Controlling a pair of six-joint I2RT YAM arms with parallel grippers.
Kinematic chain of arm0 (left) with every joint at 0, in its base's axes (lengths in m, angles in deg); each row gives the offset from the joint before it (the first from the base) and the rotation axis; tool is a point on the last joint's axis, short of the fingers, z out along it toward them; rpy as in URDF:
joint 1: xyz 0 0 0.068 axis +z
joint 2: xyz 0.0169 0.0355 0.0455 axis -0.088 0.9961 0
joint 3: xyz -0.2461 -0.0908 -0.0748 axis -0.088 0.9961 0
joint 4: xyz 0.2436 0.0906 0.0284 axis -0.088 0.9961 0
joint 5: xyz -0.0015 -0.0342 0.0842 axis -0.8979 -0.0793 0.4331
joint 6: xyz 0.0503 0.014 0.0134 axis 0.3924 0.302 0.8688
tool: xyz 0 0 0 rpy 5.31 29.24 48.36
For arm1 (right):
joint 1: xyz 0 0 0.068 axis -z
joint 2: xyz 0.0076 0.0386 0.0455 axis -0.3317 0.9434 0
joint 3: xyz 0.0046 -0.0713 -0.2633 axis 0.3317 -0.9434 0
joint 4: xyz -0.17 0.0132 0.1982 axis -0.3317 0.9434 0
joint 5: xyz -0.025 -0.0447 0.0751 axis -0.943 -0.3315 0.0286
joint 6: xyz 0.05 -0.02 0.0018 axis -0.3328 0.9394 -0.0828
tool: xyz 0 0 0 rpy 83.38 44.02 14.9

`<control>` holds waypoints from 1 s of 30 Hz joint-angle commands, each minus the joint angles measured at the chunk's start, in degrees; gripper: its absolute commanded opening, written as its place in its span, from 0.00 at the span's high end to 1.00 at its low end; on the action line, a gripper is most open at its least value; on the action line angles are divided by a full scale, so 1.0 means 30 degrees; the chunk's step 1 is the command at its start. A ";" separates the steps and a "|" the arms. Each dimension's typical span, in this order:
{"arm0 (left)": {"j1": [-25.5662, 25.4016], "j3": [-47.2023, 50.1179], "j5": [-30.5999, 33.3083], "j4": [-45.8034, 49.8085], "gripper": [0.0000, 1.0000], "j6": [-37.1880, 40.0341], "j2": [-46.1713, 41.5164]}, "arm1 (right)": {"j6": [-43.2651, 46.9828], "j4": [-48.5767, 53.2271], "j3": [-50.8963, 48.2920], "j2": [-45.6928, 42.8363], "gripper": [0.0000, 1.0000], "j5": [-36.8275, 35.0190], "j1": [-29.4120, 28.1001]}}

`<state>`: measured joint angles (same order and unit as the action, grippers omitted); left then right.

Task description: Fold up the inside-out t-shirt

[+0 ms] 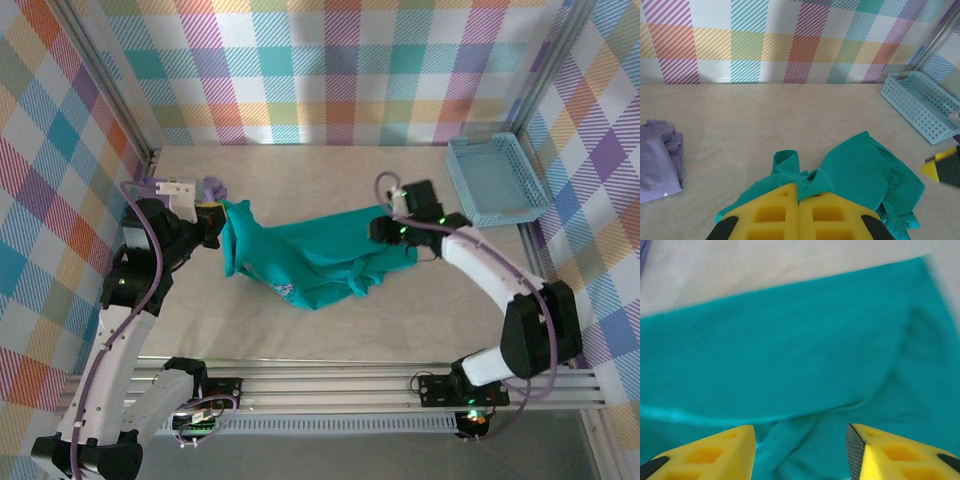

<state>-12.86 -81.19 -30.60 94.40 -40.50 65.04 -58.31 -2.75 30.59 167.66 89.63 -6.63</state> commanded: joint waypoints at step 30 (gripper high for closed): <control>0.0188 0.1060 0.0597 -0.0017 1.00 0.0769 -0.0948 | -0.2646 0.3819 0.0685 0.4553 0.81 -0.5764 -0.2180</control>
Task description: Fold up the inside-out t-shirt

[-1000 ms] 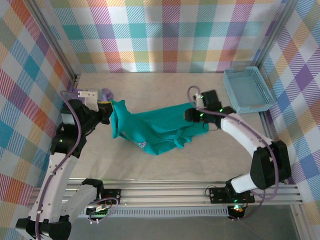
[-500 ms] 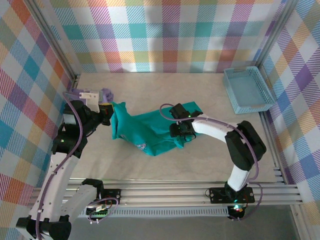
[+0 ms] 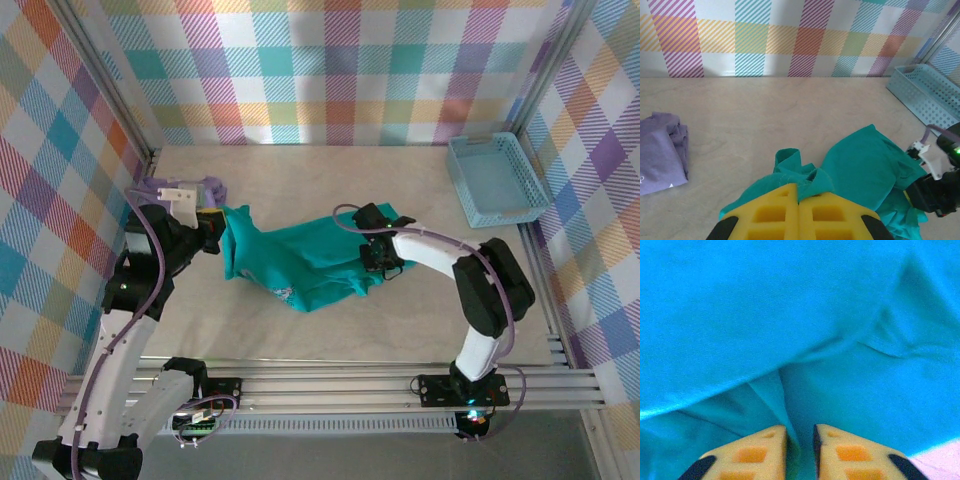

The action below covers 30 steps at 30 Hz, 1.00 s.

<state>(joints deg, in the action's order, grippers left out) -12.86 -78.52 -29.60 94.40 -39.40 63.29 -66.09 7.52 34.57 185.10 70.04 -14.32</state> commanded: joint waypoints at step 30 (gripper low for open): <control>0.0202 0.0804 -0.0023 -0.0136 1.00 0.0338 -0.0463 | -0.3627 -0.3878 -0.1964 -0.0814 0.56 0.8127 0.2831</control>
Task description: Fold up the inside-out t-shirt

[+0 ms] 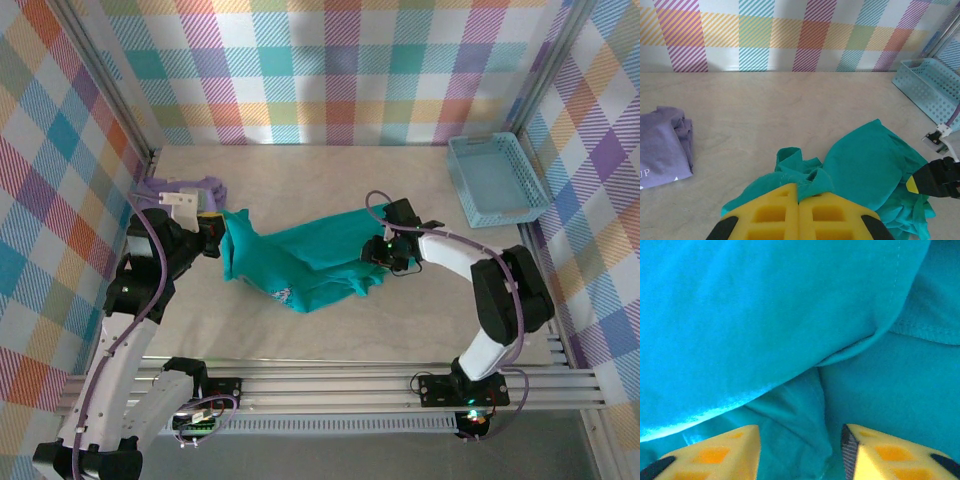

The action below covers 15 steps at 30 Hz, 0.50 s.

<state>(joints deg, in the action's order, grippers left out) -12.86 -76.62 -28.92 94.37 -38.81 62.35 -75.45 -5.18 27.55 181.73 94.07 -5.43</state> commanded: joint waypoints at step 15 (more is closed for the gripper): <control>0.0200 0.0126 -0.0447 -0.0081 1.00 -0.0218 -0.0362 | 0.1234 -0.2414 -0.0513 -0.3597 0.97 0.0128 0.0363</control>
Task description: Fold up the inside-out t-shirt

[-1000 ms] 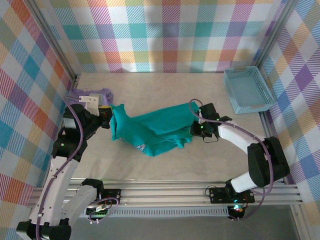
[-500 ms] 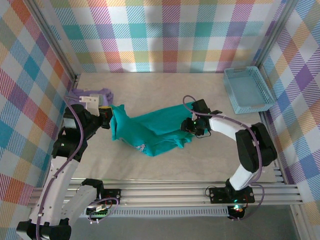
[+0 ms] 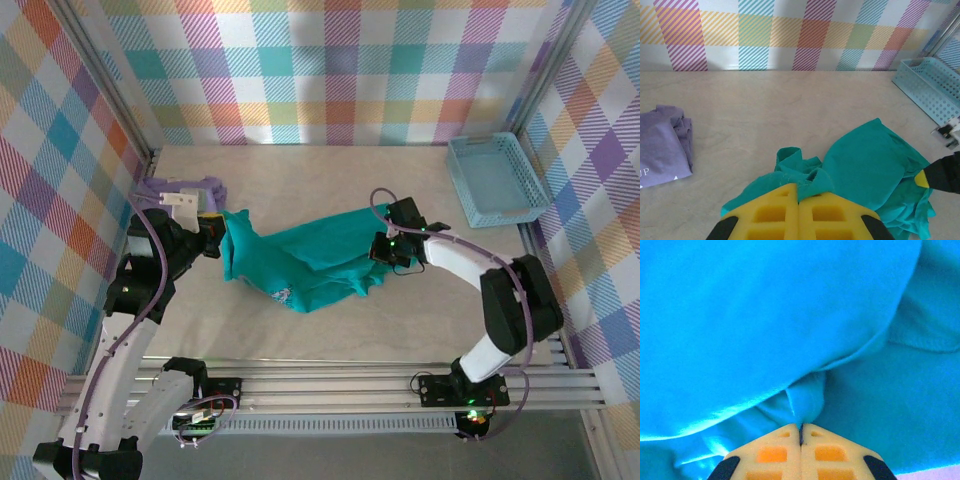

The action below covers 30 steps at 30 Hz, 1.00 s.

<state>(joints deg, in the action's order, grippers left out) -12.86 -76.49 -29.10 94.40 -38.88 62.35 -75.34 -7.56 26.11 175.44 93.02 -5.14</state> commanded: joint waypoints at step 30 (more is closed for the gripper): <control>0.0204 -0.2581 0.4073 0.0229 1.00 -0.3174 -0.1172 | 0.5568 -0.0905 0.2693 -0.7481 1.00 1.0231 0.6846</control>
<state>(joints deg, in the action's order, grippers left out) -12.86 -80.47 -17.31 94.40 -47.84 57.98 -57.52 -13.55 29.30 154.46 126.87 15.27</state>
